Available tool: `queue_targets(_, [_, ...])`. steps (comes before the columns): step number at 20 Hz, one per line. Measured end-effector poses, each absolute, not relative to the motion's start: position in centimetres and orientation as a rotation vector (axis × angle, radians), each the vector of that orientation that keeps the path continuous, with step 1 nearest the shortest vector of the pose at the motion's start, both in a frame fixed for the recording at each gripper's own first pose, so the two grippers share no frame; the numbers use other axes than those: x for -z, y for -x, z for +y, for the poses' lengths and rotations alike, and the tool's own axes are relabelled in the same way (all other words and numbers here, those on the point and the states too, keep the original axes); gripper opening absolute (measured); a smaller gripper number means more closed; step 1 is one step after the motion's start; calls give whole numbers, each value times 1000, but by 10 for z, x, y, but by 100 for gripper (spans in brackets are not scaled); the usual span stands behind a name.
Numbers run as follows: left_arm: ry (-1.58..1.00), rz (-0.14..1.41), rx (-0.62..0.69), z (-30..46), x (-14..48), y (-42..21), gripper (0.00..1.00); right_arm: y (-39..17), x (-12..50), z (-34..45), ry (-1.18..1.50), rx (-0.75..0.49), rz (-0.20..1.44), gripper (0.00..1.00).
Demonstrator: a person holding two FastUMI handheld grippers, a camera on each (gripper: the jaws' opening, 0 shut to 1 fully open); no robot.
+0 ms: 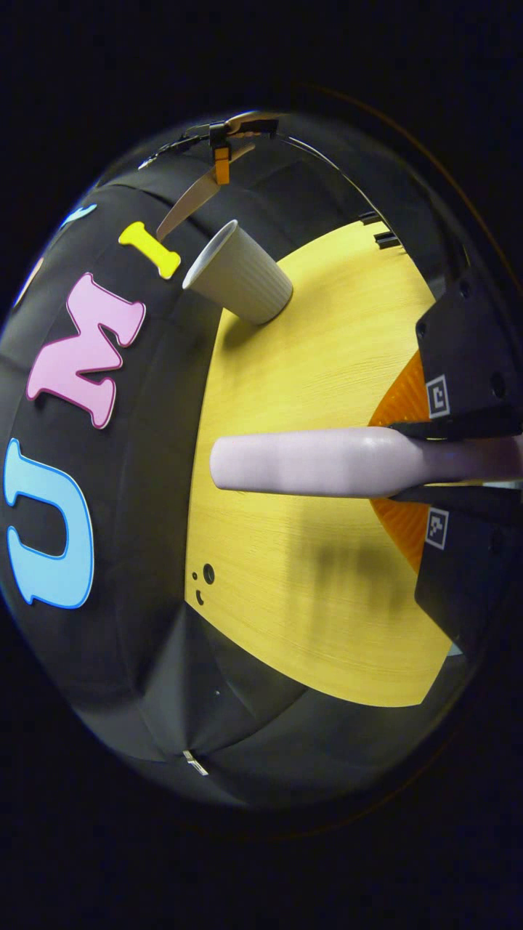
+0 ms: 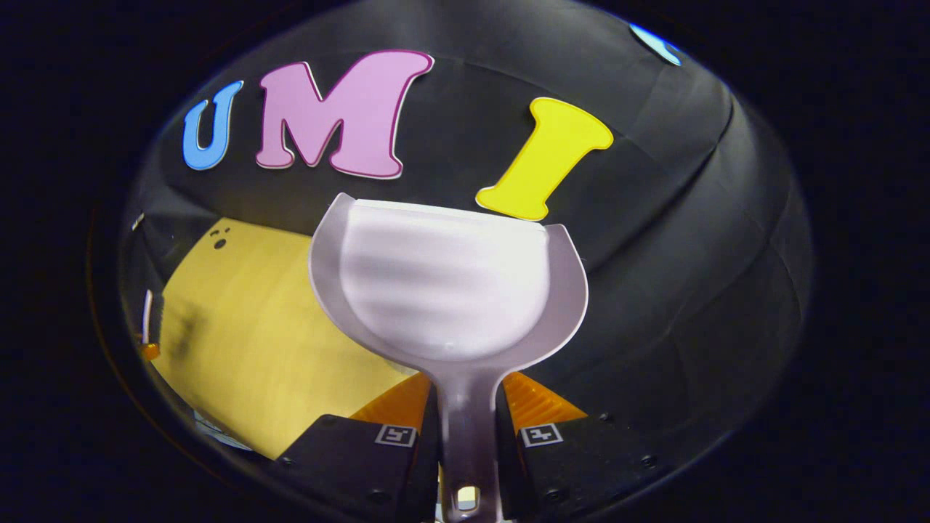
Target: Pick up the small broom and dustpan from the desktop, sweep the trash into the dustpan with the broom, and then empty the trash into the garbage bin.
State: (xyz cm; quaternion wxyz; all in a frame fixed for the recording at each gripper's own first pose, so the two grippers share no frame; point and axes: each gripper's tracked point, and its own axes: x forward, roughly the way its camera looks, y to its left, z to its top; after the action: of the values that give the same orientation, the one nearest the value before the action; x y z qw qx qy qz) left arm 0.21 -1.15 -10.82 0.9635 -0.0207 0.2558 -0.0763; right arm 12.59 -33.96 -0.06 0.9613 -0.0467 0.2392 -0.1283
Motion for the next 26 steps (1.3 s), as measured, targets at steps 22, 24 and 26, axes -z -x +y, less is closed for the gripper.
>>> queue_targets(22, [-39, 660, 275, -26, 193, 0, 31, -89, 185, -109, -74, -18, 733, 37])
queue_targets(24, [-34, 694, 258, -27, 206, -7, 30, -92, 210, -105, -71, -14, 762, 37])
queue_targets(26, [-19, 730, 239, -30, 220, -16, 29, -95, 238, -96, -88, -22, 806, 37])
